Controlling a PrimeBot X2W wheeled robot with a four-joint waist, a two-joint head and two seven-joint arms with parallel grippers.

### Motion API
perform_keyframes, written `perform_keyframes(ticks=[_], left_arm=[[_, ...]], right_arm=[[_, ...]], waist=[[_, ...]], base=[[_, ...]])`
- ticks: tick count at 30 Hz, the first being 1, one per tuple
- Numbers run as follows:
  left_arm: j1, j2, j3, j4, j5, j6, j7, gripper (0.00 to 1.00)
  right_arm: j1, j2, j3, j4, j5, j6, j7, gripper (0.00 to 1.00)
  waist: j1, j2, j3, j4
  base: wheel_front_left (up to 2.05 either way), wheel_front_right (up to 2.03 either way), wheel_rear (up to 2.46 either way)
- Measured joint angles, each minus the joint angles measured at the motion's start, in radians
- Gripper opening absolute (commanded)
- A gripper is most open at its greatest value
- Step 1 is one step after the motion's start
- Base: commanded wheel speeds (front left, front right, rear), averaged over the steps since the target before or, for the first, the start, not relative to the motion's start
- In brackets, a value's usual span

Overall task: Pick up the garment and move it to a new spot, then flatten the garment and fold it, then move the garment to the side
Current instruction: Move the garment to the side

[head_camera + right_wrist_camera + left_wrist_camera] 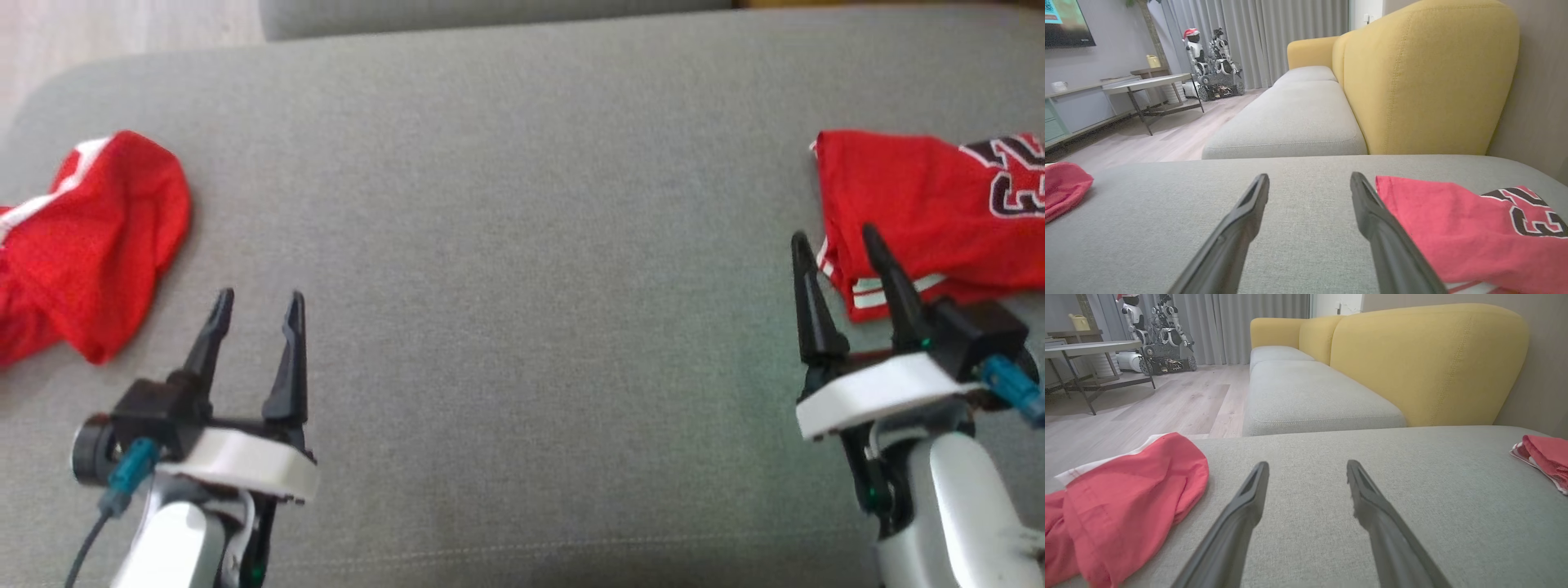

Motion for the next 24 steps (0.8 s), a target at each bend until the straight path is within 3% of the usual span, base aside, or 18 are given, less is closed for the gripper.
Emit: perform_keyframes(ticks=[24], left_arm=[[0.154,0.011,-0.033,-0.030,0.000,0.042,0.025,1.00]], right_arm=[[0.176,0.005,-0.017,-0.074,0.022,0.000,0.059,1.00]], waist=[[0.0000,0.0000,-0.154,0.017]], base=[[0.00,0.00,0.00]])
